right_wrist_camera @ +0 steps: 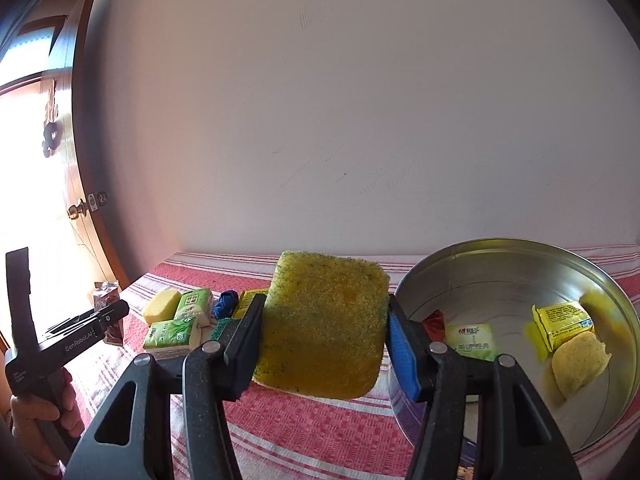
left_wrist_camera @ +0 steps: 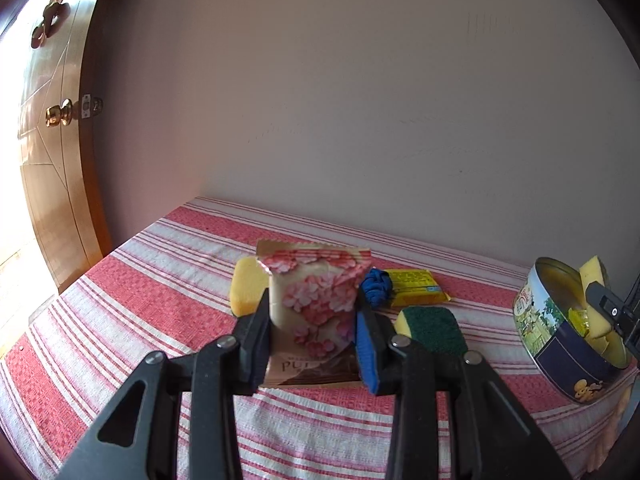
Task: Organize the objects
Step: 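Carry the pink packet and yellow sponge over the tin with both tools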
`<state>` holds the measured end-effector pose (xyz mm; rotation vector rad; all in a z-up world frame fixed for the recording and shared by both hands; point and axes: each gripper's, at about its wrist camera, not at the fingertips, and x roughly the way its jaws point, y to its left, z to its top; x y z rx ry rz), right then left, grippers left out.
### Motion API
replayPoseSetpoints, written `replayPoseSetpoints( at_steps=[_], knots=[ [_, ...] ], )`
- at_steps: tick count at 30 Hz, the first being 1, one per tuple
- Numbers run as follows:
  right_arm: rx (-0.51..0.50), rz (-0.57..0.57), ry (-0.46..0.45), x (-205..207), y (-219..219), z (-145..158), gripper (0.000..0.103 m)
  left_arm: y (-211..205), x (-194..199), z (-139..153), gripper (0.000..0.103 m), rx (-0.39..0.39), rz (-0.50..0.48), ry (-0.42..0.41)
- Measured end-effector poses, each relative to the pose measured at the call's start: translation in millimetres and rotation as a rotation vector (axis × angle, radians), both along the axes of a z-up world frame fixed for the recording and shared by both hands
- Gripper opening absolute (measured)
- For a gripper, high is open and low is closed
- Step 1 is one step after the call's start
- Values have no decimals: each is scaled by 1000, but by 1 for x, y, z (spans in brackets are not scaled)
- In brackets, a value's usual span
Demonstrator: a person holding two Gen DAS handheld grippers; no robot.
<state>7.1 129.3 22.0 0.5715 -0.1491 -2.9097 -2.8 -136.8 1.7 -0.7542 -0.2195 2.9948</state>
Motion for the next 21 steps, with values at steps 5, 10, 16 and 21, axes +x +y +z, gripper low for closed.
replayPoseSetpoints(
  at_steps=[5,10,16,21],
  knots=[
    [3,-39,8,4,30,2,59,50,3,16,36,-44,-81,27],
    [-7,-78,26,6,60,7,59,103,6,23,36,-52,-172,38],
    [-6,-110,36,11,99,9,59,163,5,28,36,-42,-268,34],
    [35,-182,35,10,135,6,59,211,2,29,36,-43,-335,28]
  ],
)
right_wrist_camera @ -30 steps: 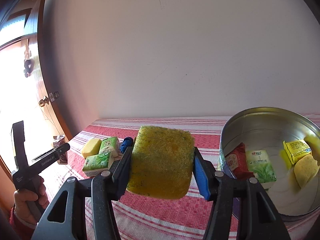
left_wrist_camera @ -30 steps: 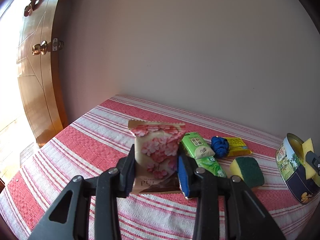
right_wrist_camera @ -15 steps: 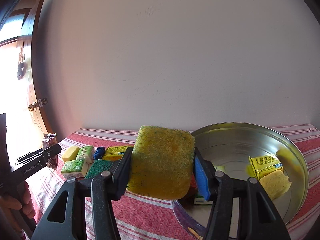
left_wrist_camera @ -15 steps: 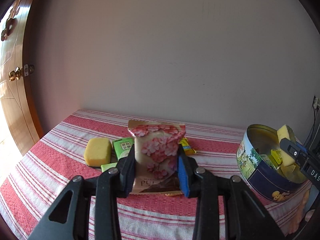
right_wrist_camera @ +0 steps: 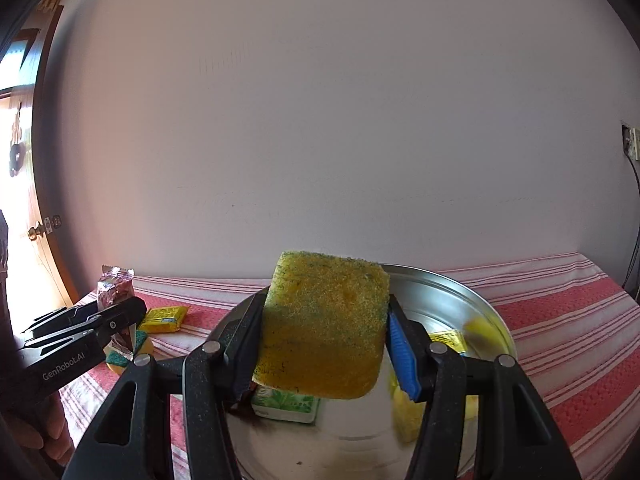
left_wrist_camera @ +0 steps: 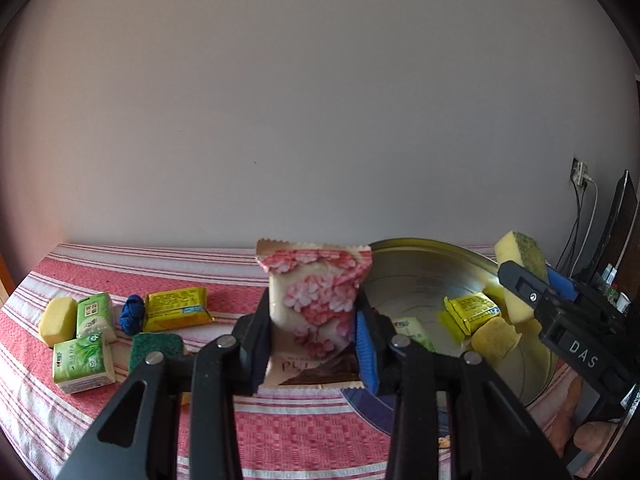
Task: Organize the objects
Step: 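Carry the pink packet and yellow sponge over the tin with both tools, then open both tools to drop the pink packet and sponge into the tin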
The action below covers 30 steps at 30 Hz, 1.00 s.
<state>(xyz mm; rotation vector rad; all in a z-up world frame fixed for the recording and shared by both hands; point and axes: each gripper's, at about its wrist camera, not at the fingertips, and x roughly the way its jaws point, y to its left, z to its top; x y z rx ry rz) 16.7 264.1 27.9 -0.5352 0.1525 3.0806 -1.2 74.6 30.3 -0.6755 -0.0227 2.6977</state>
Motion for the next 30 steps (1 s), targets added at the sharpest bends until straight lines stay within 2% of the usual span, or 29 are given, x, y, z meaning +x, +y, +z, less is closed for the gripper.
replayPoseSetpoints(
  at_steps=[6,12,18,30],
  knots=[
    [23,-66,-50,-9,37,-7,59,53,-1,-4,36,-16,-77,-3],
    [53,-93,-72,-13,49,-11,59,89,-5,-14,36,-37,-108,-30],
    [81,-115,-97,-19,57,-12,59,97,-6,-27,36,-39,-100,-72],
    [120,-123,-144,-41,63,-27,59,101,-8,-41,36,-73,-79,-86]
  ],
)
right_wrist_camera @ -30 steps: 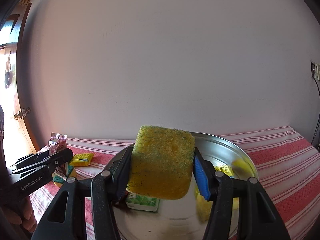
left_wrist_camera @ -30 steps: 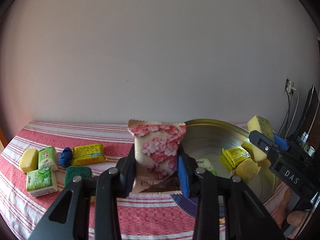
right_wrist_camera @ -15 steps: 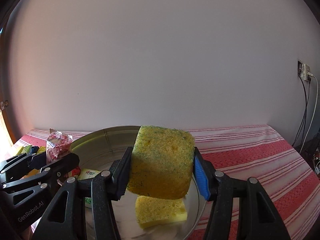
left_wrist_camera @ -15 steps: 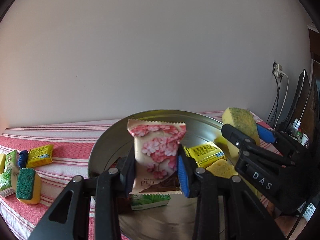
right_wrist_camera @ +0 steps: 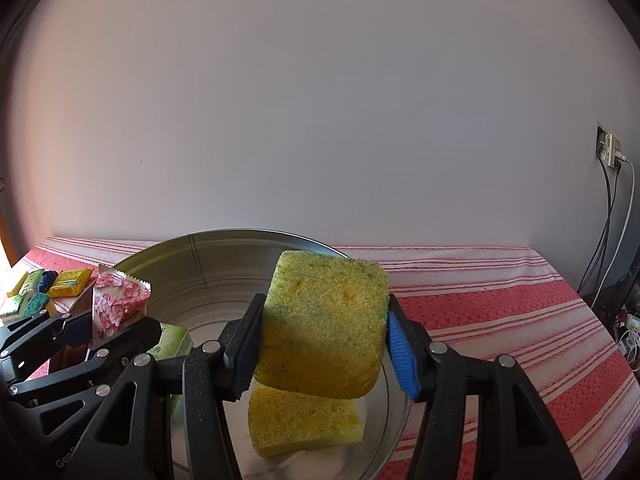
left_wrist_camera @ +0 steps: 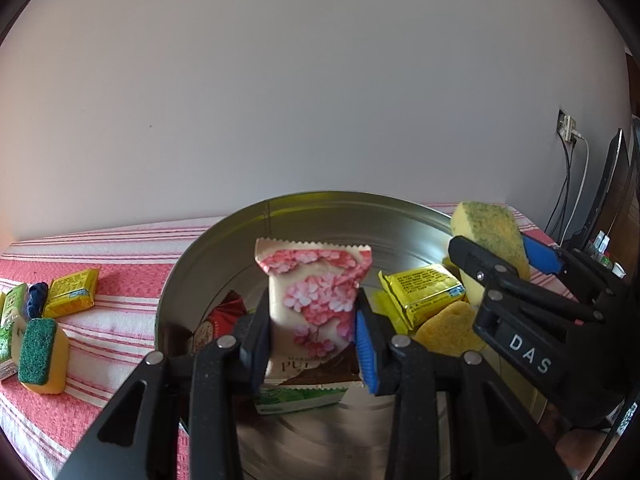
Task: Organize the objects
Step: 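Open both tools to drop the pink packet and sponge into the tin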
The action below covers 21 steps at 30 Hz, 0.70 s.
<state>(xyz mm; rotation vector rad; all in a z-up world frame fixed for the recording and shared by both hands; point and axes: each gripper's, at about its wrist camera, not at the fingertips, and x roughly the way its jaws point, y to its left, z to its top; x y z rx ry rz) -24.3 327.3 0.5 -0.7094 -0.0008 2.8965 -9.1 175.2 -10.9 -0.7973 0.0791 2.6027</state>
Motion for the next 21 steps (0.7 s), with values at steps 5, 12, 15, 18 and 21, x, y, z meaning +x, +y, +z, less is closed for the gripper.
replayPoseSetpoints(
  at_steps=[5,12,15,18,21],
  knots=[
    [13,-1,-8,-2,-4,-4,59,-2,0,-2,36,-27,23,9],
    [24,2,-6,-2,-8,-7,59,-1,2,-5,36,-41,27,4],
    [1,19,0,-2,-5,-7,63,-2,4,-5,42,-55,41,1],
    [-7,-5,21,2,-2,-5,74,-5,9,-3,64,-57,65,22],
    [-60,-28,60,8,7,-3,87,-1,12,2,90,-57,81,50]
  ],
)
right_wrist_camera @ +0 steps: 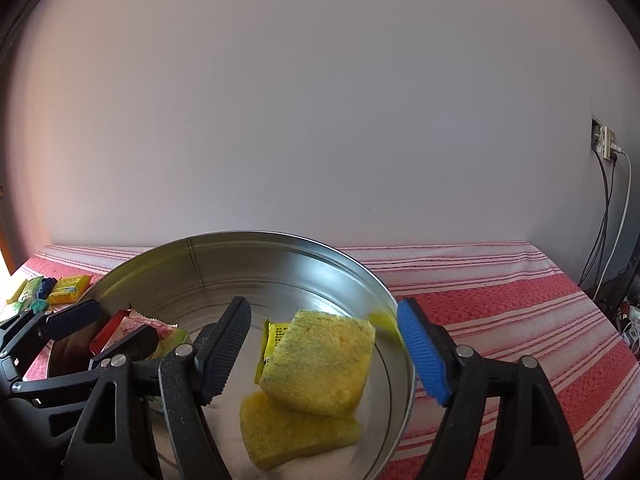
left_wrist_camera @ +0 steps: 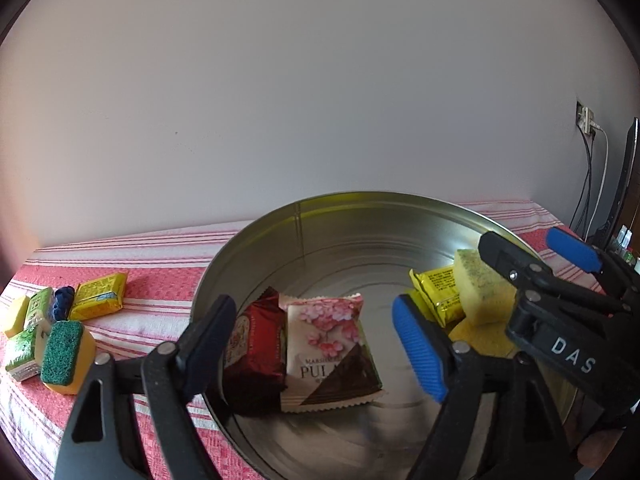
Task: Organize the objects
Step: 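Open both tools to drop the pink packet and sponge into the tin, then withdraw both tools from the tin toward the remaining items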
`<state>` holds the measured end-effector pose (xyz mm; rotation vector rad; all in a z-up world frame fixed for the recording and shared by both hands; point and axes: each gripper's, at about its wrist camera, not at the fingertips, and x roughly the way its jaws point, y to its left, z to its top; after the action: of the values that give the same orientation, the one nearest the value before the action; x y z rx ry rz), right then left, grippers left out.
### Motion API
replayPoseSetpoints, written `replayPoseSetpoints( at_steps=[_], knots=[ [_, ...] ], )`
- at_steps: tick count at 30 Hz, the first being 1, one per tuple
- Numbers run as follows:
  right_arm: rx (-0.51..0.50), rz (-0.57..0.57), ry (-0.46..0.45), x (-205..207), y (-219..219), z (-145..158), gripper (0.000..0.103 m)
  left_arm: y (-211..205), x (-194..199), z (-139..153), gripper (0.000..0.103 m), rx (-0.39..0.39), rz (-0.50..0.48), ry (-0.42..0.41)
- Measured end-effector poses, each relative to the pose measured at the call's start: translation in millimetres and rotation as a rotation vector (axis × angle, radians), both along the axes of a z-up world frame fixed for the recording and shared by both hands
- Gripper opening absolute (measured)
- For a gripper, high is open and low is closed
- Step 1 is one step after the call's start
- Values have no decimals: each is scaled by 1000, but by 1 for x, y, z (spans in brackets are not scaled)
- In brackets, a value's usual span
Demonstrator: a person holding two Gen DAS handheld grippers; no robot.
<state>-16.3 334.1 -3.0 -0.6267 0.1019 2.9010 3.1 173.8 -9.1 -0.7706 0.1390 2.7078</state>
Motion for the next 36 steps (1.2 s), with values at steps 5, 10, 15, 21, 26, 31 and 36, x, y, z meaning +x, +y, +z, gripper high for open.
replayPoseSetpoints(
  at_steps=[5,10,15,21,26,31,36],
  knots=[
    [-55,-49,49,7,9,2,90,-4,7,6,98,18,9,22],
    [-94,-95,104,18,15,3,90,-13,11,10,100,36,15,31],
    [-149,-95,179,32,15,6,90,-33,14,17,102,26,44,95],
    [-58,-161,293,52,0,15,91,-36,8,17,102,25,87,126],
    [-40,-224,320,58,0,16,94,-52,3,12,102,-1,140,157],
    [-57,-260,347,67,1,15,94,-74,-1,4,102,-39,189,162],
    [-100,-250,329,69,-12,11,94,-102,-9,2,102,-11,226,125]
  ],
)
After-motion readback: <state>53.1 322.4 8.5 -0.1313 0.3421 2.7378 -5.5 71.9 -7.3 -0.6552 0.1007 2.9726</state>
